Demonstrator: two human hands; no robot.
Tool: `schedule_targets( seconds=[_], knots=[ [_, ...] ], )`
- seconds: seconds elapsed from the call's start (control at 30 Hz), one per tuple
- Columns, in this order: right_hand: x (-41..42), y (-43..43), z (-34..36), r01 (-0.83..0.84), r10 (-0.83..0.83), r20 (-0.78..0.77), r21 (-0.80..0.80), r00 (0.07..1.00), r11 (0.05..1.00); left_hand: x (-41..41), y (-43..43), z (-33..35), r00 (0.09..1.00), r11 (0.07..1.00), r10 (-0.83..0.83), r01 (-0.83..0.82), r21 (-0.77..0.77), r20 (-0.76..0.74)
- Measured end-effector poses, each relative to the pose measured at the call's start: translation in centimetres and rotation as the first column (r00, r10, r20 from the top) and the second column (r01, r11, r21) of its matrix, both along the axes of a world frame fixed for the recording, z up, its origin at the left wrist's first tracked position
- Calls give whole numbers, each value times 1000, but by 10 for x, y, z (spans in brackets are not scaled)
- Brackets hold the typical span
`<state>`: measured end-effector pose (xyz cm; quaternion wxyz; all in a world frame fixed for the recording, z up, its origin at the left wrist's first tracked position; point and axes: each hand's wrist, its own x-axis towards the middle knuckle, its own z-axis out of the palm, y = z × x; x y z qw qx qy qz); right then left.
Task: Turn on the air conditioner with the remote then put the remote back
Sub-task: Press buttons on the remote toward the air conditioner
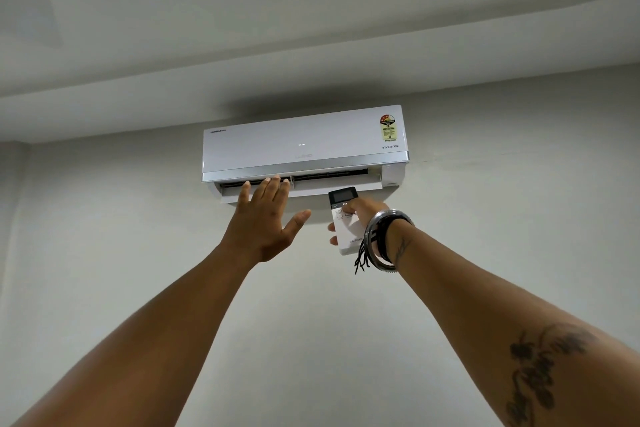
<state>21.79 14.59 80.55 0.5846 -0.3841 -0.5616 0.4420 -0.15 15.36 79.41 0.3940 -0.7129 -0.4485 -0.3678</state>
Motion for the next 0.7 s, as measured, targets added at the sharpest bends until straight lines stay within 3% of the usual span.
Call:
schedule_targets(
  seconds=[0.7],
  knots=[
    [11,14,-3,0,0,-11,-37,1000,999,9,17,-10,999,1000,22,-23,-12,-37]
  ],
)
